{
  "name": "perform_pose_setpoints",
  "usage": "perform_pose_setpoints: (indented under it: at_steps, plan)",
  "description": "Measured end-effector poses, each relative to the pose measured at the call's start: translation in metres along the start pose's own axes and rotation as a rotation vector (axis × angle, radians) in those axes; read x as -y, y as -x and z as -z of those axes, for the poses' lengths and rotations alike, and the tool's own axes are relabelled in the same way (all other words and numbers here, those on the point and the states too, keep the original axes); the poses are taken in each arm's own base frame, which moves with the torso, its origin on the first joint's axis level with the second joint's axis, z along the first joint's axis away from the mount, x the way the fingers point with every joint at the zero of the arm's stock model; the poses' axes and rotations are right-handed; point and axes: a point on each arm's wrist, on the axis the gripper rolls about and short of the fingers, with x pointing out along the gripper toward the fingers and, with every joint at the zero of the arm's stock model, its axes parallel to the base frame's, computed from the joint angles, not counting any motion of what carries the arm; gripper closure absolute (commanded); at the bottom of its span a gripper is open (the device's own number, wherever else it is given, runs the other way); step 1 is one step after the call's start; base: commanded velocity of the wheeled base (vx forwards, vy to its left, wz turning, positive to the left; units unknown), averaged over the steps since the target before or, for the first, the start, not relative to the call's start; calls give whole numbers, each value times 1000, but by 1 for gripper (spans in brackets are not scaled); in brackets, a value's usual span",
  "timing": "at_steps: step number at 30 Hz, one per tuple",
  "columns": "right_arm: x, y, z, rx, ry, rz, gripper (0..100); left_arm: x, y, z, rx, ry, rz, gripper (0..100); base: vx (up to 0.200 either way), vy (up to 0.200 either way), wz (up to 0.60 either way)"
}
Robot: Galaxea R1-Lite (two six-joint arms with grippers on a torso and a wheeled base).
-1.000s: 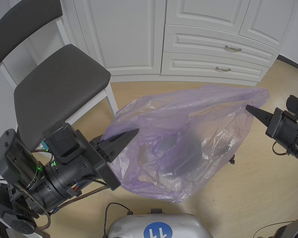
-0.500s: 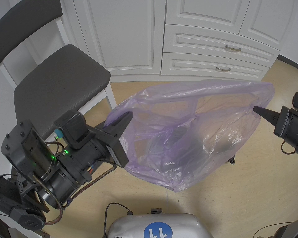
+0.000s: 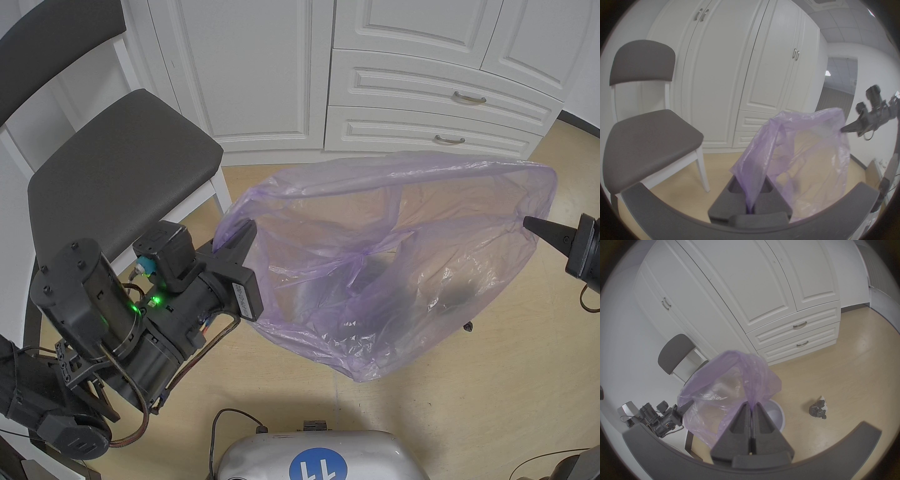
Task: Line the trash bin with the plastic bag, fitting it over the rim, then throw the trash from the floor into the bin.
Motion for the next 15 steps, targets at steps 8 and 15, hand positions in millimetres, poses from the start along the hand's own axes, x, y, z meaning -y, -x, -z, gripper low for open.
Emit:
perform_pose_setpoints:
  at_steps: [8,15]
  plan:
    - [-1,13,0,-27,46,-14,100,-6,-9,7,-11,-49,-82,100,0,0,0]
    - [0,16,2,-50,74,-13,100,-10,-17,9,-13,-52,-107,100,0,0,0]
